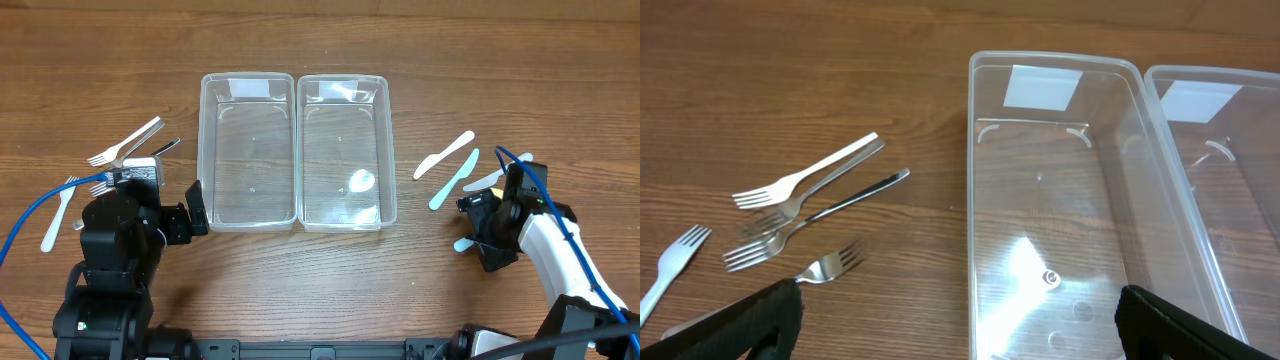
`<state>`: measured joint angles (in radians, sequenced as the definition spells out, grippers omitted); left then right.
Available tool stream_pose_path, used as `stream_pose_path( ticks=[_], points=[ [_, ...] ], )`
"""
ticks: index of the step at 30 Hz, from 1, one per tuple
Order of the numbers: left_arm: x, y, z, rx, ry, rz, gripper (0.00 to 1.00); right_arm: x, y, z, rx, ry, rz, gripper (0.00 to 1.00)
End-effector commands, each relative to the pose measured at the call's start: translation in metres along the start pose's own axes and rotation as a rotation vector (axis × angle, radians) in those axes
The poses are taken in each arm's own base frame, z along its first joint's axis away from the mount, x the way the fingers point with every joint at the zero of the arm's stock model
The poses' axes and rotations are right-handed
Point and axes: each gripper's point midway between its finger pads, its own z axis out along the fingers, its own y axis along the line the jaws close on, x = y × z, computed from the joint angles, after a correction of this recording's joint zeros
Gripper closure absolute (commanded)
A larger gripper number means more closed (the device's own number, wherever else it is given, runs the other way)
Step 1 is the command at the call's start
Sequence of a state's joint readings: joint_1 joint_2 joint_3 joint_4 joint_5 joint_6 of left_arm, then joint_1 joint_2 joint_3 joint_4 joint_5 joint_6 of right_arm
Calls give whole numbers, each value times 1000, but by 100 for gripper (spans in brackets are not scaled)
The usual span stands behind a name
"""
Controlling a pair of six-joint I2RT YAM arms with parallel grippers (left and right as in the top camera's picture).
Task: Pack container
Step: 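Lower the right gripper and grasp the white plastic knife handle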
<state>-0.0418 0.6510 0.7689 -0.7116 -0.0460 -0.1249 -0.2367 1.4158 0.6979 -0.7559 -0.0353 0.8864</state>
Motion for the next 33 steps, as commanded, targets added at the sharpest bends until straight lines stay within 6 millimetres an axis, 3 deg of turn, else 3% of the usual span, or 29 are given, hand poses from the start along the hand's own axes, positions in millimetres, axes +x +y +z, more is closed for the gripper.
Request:
stream_pose_path(
  ticks=[1, 14, 19, 24, 33],
  points=[
    [-12, 0, -7, -4, -34, -10, 0, -1, -10, 8, 18, -21, 14, 0],
    [-12, 0, -7, -4, -34, -10, 0, 6, -23, 41, 110, 45, 15, 0],
    [-12, -1, -7, -1, -34, -10, 0, 8, -25, 41, 120, 52, 16, 2],
    [-12, -1, -7, 1, -33, -10, 0, 9, -36, 40, 167, 50, 15, 15],
    [-12, -1, -7, 3, -34, -10, 0, 11, -45, 38, 210, 51, 13, 18]
  ],
)
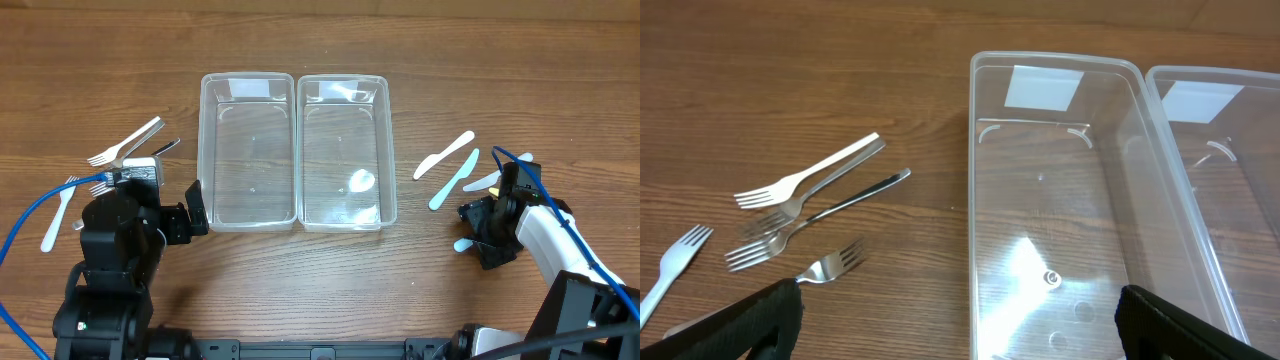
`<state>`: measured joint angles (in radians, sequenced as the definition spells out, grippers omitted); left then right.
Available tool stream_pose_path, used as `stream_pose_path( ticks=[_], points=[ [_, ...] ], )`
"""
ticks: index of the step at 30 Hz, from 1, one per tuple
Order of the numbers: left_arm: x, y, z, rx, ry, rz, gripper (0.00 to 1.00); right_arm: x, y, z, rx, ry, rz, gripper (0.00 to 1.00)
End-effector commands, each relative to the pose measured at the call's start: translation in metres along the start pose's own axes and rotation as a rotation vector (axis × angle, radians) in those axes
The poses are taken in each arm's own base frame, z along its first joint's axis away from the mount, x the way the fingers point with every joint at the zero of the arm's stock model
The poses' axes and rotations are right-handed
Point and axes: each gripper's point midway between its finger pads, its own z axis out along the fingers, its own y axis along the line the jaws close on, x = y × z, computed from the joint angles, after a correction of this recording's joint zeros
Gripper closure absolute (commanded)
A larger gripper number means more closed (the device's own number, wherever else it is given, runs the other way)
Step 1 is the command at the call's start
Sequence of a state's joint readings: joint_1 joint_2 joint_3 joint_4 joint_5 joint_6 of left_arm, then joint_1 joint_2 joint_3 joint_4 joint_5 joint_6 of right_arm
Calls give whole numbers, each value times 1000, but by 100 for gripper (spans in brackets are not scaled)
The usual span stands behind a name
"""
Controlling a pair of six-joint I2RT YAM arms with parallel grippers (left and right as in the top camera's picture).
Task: Pack container
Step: 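Lower the right gripper and grasp the white plastic knife handle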
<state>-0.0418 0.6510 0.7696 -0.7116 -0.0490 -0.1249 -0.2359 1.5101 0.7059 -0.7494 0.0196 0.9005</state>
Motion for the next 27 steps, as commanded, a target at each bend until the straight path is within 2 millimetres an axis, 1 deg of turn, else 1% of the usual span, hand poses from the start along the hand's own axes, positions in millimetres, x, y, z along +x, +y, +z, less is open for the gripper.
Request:
stream_pose_path(
  ticks=[1, 3, 5, 7, 8, 10, 13, 17, 20, 22, 25, 27],
  points=[
    [-12, -2, -7, 5, -32, -10, 0, 15, -31, 24, 117, 52, -5, 19],
    [-12, -2, -7, 5, -32, -10, 0, 16, -33, 24, 123, 56, -5, 22],
    [-12, -2, -7, 6, -32, -10, 0, 17, -35, 24, 130, 59, -5, 28],
    [-12, -2, -7, 6, -32, -10, 0, 17, -35, 24, 132, 61, -5, 33],
    [-12, -2, -7, 6, -32, -10, 0, 18, -36, 24, 135, 63, -5, 37],
    [-12, -2, -7, 6, -32, -10, 0, 18, -37, 24, 138, 65, -5, 43],
    [-12, -2, -7, 6, -32, -10, 0, 19, -38, 24, 142, 68, -5, 43],
    [-12, -2, -7, 6, -32, -10, 0, 20, -38, 24, 145, 70, -5, 50],
    [-12, -2, -7, 6, -32, -10, 0, 20, -39, 23, 146, 71, -5, 59],
    [-12, -2, -7, 6, -32, -10, 0, 20, -39, 23, 147, 72, -5, 61],
    [-12, -2, -7, 6, -32, -9, 0, 20, -39, 23, 146, 72, -5, 72],
    [-12, -2, -7, 6, -32, -10, 0, 20, -39, 23, 146, 72, -5, 75]
  ],
)
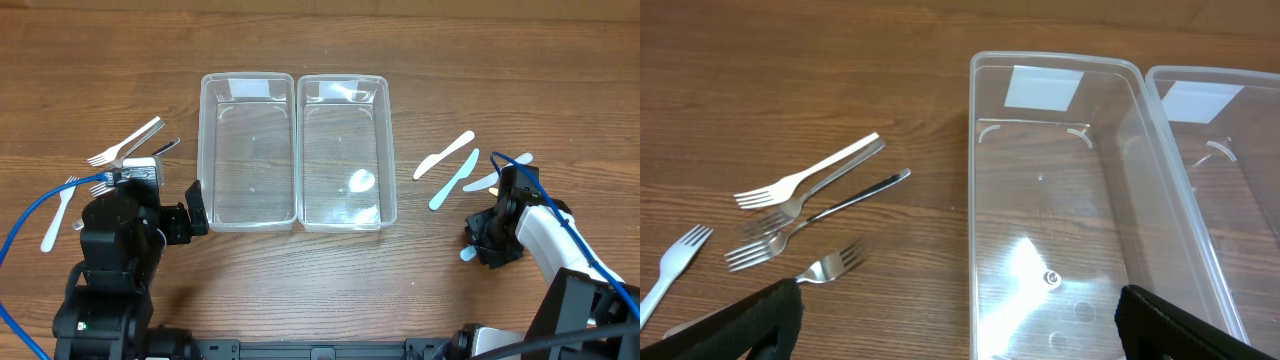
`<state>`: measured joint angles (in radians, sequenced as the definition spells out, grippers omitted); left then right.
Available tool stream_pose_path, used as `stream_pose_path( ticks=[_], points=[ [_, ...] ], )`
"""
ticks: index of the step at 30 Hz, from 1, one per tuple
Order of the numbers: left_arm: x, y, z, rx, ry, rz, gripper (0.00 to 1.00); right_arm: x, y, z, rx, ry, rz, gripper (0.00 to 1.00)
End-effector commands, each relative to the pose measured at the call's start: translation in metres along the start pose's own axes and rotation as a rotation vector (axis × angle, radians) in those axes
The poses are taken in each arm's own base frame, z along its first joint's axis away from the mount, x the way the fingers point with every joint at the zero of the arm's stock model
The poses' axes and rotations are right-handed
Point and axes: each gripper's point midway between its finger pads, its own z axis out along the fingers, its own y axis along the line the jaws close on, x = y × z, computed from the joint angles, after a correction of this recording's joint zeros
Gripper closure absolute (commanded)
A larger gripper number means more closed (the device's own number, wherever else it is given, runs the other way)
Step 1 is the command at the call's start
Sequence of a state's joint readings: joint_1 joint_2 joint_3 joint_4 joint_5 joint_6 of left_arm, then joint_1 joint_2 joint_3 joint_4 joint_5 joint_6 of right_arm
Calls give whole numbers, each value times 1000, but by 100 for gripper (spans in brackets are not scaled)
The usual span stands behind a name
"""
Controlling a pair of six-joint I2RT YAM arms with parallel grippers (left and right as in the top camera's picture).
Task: Pack container
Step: 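Lower the right gripper and grasp the white plastic knife handle, then carry the white knife into the right container and lower it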
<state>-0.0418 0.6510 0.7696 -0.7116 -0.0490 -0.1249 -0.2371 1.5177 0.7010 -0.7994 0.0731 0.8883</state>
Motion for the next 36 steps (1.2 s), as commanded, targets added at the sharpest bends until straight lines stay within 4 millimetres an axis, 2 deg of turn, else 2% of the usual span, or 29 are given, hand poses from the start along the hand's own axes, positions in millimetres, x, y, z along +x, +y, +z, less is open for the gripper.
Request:
stream_pose_path(
  ticks=[1, 15, 21, 25, 31, 36],
  points=[
    [-12, -2, -7, 6, -32, -9, 0, 19, -18, 23, 63, 80, 4, 75],
    [-12, -2, -7, 6, -32, -9, 0, 14, -11, 24, 33, 59, -7, 80],
    [-12, -2, -7, 6, -32, -9, 0, 8, -2, 24, -4, 34, -74, 96],
    [-12, -2, -7, 6, -32, -9, 0, 5, 2, 23, -18, 23, -82, 96],
    [-12, -2, -7, 6, -32, -9, 0, -6, 16, 10, -45, 1, -136, 96],
    [-12, -2, -7, 5, -33, -9, 0, -18, 40, -13, -84, -33, -210, 96]
  ],
)
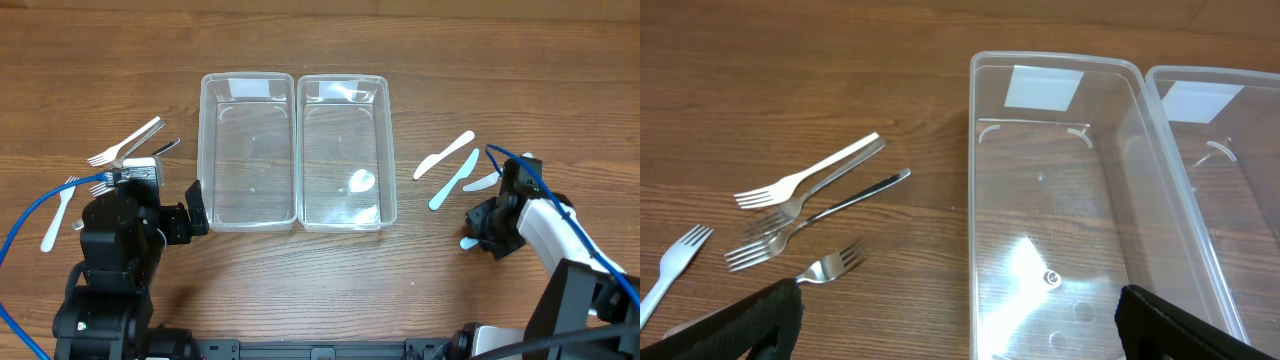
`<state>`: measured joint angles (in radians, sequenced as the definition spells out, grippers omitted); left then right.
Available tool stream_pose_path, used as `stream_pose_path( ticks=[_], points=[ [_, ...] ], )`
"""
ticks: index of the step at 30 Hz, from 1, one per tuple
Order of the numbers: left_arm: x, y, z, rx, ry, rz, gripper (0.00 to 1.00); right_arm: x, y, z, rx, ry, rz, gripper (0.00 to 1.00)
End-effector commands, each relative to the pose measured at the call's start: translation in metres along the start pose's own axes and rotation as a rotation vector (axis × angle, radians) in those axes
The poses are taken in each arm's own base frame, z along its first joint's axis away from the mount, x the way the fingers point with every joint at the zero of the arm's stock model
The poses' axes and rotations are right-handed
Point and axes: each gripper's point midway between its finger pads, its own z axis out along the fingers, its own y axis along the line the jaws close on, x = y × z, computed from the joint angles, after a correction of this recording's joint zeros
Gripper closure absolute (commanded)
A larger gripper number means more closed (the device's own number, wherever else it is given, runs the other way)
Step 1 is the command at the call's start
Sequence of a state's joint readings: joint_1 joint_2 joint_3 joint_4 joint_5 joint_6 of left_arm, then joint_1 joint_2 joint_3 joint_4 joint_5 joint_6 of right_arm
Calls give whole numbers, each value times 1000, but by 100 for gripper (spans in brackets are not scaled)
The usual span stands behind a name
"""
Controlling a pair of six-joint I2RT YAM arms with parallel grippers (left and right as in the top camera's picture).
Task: Pack container
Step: 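Carry the white knife into the right container and lower it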
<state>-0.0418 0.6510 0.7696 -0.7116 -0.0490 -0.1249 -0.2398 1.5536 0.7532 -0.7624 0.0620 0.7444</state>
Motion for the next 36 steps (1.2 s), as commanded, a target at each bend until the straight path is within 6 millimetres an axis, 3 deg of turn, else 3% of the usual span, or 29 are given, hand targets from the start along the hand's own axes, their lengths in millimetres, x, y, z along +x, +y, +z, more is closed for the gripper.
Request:
stream_pose_path(
  ticks=[1, 6, 11, 17, 21, 26, 29, 34, 36],
  points=[
    [-12, -2, -7, 6, -32, -9, 0, -10, 26, -15, -48, -20, -96, 96],
    [-12, -2, -7, 5, -32, -9, 0, -16, 64, -53, -112, -73, -219, 96],
    [-12, -2, -7, 5, -32, -9, 0, -10, 109, -101, -193, -134, -401, 96],
    [-12, -2, -7, 5, -32, -9, 0, 47, 173, -173, -354, -184, -866, 96],
    [-12, -2, -7, 5, -32, -9, 0, 100, 201, -202, -442, -222, -1112, 96],
    [-12, -2, -7, 6, -32, -10, 0, 142, 212, -193, -451, -198, -1252, 96],
    [-12, -2, -7, 6, -32, -10, 0, 156, 217, -164, -395, -138, -1291, 96],
    [-12, -2, -7, 6, -32, -10, 0, 163, 224, -115, -304, -57, -1307, 95],
    [-12, -2, -7, 6, -32, -10, 0, 164, 225, -105, -286, -42, -1308, 87]
  ],
)
